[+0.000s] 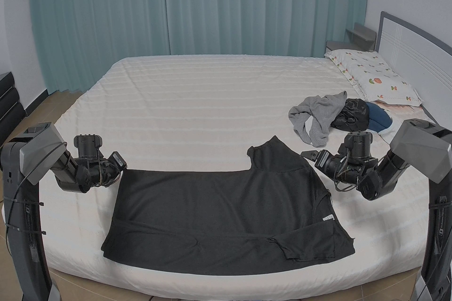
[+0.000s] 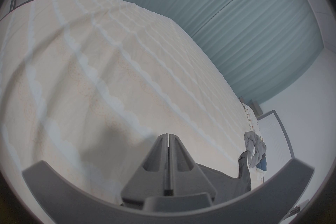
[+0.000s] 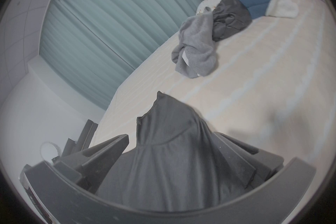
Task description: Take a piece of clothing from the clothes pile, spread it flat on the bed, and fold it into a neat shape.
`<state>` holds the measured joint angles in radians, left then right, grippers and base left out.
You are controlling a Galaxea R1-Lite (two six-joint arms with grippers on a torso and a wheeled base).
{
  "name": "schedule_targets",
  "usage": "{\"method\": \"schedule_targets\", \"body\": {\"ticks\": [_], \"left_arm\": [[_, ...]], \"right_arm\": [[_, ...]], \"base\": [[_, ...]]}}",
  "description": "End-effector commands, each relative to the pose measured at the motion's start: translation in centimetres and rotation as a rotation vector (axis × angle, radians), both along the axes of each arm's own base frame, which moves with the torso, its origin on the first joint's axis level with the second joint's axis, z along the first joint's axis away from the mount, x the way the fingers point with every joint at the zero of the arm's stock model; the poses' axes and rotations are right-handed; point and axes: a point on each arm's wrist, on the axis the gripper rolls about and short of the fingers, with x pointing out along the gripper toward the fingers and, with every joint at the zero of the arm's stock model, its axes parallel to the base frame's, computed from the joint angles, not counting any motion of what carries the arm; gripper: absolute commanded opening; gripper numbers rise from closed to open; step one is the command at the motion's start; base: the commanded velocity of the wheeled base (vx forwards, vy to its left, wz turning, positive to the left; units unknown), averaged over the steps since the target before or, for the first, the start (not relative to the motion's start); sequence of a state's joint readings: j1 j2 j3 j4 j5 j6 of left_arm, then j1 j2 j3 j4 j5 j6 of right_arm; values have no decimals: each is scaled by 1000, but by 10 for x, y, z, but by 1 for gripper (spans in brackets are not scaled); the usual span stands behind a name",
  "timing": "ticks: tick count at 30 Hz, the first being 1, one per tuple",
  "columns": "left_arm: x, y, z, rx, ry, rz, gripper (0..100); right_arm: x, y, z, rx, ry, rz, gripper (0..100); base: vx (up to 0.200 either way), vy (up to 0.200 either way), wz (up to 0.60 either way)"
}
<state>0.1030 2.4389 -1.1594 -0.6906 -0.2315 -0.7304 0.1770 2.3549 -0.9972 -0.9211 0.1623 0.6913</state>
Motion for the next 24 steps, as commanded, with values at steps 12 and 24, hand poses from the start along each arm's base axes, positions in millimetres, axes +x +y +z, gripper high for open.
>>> {"method": "schedule_targets", "body": {"ticks": [12, 24], "left_arm": [[-11, 0, 11, -34, 8, 25, 0], [-13, 0, 11, -35, 1, 24, 0]], "right_arm": [[99, 5, -42, -107, 72, 30, 100], [100, 3, -48, -98, 81, 29, 0]], "base": [[0, 0, 0], [0, 0, 0]]}}
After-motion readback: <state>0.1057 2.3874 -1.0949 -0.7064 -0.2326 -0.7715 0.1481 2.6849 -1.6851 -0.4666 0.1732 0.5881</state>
